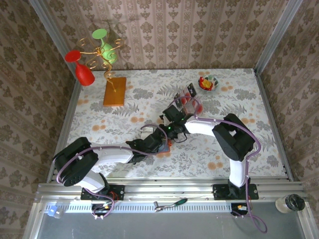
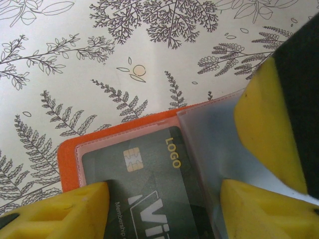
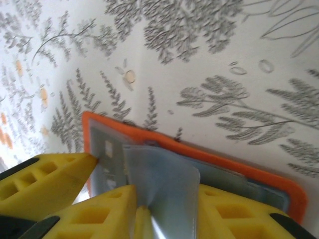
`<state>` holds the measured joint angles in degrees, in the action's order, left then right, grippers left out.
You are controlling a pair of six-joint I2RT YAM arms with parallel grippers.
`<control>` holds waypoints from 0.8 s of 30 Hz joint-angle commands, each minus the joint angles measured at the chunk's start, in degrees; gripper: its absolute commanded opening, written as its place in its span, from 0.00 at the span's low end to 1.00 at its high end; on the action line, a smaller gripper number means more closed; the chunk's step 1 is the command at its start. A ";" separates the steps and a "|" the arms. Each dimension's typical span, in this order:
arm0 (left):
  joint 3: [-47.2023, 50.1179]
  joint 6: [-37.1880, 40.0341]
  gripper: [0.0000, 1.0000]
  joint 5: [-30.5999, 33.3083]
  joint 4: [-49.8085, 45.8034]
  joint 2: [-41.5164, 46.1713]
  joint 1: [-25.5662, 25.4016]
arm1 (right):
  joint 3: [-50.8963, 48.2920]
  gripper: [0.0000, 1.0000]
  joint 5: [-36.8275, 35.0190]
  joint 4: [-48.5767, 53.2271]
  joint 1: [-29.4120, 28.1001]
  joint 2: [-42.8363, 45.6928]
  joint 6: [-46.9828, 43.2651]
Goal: Put the credit cards into the card holder
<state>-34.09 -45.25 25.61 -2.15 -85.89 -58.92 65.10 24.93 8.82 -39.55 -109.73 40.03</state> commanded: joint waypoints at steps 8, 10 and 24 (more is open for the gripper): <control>0.60 2.60 0.64 0.90 -3.22 7.89 -0.08 | -0.66 0.39 5.88 -2.35 0.05 1.68 3.00; 0.64 3.22 0.65 1.61 -4.29 11.95 0.60 | -0.92 0.41 6.14 -2.33 -0.21 2.48 3.32; 9.12 3.01 0.67 -0.15 -10.59 33.75 10.23 | 1.55 0.52 5.09 -1.79 -5.87 3.12 6.85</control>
<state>-26.70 -41.98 24.77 -10.11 -54.22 -49.43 64.99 29.15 5.41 -43.99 -106.08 45.63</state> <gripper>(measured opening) 0.667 0.518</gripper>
